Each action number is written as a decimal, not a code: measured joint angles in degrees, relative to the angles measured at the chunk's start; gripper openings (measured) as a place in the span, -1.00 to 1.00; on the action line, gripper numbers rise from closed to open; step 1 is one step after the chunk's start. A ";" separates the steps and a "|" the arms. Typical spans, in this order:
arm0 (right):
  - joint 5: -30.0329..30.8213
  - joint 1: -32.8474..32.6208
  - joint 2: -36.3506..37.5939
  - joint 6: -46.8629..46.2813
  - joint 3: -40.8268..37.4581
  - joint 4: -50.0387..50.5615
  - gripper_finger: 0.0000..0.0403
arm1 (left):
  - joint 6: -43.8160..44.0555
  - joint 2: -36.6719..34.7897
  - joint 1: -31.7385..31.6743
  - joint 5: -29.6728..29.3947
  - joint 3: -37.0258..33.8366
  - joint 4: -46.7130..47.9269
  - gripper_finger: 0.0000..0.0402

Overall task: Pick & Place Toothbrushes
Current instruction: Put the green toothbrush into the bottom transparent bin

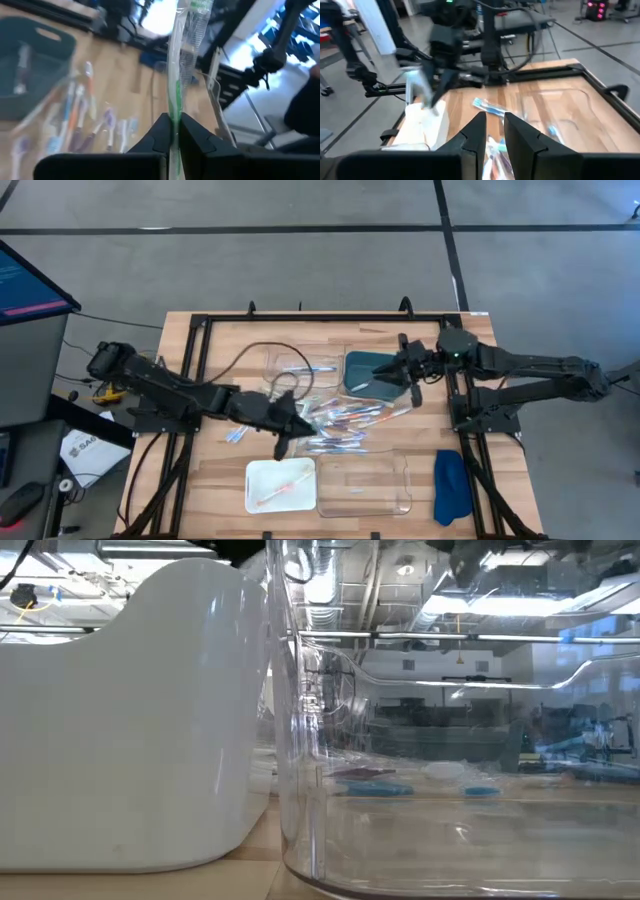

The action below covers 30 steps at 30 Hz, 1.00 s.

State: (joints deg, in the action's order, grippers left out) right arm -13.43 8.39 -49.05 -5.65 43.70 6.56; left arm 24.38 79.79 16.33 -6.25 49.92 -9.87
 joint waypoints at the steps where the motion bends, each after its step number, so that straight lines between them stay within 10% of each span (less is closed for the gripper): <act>1: 0.00 0.35 0.72 -0.11 0.00 1.16 -0.69 | -0.42 1.93 0.12 0.90 1.70 -0.06 -0.95; 13: 0.00 1.59 2.20 0.75 0.00 8.89 -0.69 | -9.71 22.87 1.75 4.64 32.67 26.21 -0.95; 30: 0.03 6.05 3.60 0.94 -0.02 18.49 -0.69 | -7.63 38.20 -0.03 12.83 46.74 33.18 -0.95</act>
State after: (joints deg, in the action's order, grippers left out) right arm -13.40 14.44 -45.45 -4.71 43.68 25.04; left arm 16.75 117.99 16.30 6.58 96.66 23.31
